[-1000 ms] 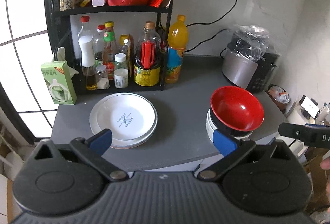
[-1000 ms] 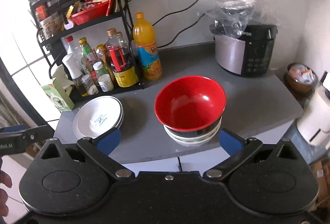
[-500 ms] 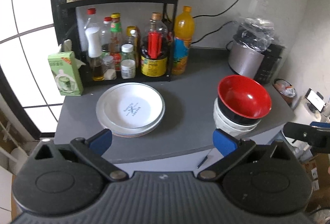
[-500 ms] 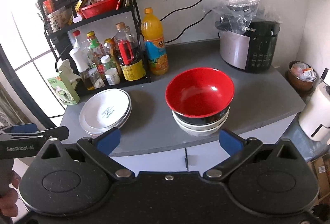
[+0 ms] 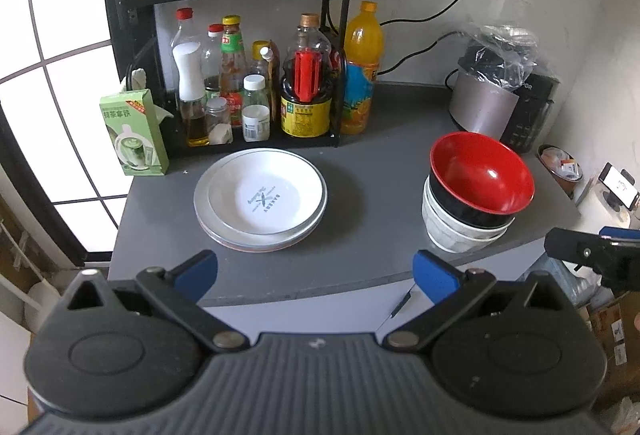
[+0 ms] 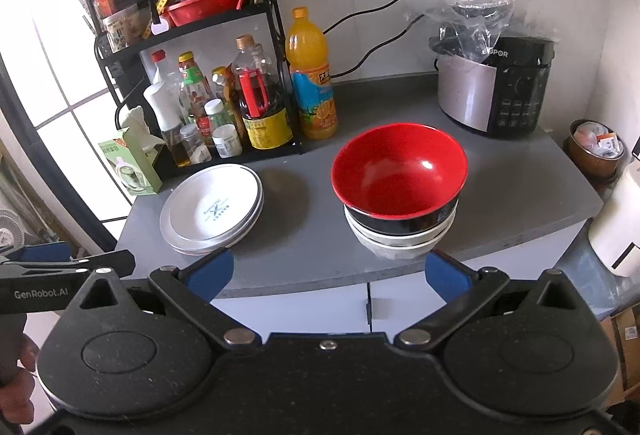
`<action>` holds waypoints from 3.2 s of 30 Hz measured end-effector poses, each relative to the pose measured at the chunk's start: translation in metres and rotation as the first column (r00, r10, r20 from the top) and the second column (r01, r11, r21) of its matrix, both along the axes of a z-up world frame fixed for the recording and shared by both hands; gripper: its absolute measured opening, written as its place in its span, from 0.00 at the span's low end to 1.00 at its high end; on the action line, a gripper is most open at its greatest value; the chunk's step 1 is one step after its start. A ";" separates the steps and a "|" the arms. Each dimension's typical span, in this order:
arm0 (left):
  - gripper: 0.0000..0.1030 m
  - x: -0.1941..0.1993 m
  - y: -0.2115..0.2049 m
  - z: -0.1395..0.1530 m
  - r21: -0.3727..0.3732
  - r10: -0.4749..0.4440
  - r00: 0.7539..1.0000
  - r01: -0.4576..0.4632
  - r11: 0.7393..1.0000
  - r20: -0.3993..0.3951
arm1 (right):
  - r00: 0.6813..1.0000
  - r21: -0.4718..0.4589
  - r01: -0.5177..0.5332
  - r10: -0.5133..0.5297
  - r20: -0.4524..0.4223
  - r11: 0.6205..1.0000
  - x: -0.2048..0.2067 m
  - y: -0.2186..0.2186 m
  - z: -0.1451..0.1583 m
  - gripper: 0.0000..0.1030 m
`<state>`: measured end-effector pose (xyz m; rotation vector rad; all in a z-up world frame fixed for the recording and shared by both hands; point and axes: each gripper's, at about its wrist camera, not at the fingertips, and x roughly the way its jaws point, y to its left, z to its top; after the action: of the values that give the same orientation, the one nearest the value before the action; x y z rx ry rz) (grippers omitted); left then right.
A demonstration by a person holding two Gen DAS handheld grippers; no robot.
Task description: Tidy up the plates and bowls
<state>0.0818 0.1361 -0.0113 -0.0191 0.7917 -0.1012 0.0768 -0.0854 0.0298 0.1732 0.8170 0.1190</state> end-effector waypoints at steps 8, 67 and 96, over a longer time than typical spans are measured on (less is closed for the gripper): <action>1.00 0.000 -0.008 -0.001 0.029 -0.024 1.000 0.023 0.999 0.010 | 1.000 0.024 0.012 -0.011 -0.026 1.000 0.000 -0.005 -0.007 1.00; 1.00 -0.008 -0.004 0.000 0.006 -0.007 1.000 0.007 1.000 0.009 | 1.000 -0.045 -0.002 0.003 0.022 0.999 -0.007 0.000 0.000 1.00; 0.98 0.074 -0.028 -0.029 -0.088 -0.093 0.994 0.087 0.992 -0.065 | 0.986 0.016 0.144 -0.142 -0.090 0.989 0.042 -0.035 -0.041 1.00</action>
<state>0.1558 0.1081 -0.0399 -0.0679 0.8573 -0.2208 0.1187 -0.1206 -0.0114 0.2597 0.8894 -0.0153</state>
